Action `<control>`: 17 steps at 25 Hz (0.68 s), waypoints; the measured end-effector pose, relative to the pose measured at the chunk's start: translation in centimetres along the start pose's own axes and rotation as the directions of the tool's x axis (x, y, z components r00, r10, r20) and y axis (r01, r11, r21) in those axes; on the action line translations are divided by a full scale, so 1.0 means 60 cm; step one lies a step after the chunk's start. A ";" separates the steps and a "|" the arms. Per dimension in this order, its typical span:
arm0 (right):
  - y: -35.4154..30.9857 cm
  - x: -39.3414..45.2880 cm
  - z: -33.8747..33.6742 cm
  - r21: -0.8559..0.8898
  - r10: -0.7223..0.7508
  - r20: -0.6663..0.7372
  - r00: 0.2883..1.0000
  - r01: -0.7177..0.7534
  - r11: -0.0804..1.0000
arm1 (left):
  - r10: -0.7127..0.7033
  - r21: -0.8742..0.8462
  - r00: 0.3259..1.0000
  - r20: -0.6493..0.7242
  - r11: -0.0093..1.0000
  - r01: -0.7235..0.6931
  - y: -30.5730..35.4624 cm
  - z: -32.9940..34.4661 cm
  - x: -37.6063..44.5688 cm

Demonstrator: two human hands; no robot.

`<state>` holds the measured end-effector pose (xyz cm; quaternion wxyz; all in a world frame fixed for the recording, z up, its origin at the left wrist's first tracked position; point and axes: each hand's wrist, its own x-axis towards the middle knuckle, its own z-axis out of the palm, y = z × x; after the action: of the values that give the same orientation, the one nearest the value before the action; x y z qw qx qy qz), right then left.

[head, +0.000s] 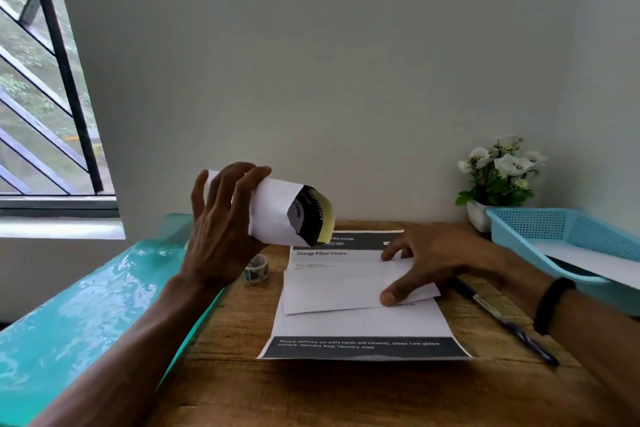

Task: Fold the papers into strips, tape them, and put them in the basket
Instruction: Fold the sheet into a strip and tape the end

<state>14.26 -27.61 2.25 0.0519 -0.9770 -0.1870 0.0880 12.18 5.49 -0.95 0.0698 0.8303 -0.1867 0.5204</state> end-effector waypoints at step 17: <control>0.121 0.008 -0.041 0.809 0.032 -0.458 0.889 0.401 0.430 | -0.221 0.294 0.975 0.007 0.933 0.209 -0.029 -0.006 -0.008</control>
<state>17.78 -34.33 3.58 0.6010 -0.7711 -0.2066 -0.0388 12.34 7.31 -1.10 -0.0005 0.8571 -0.0174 0.5149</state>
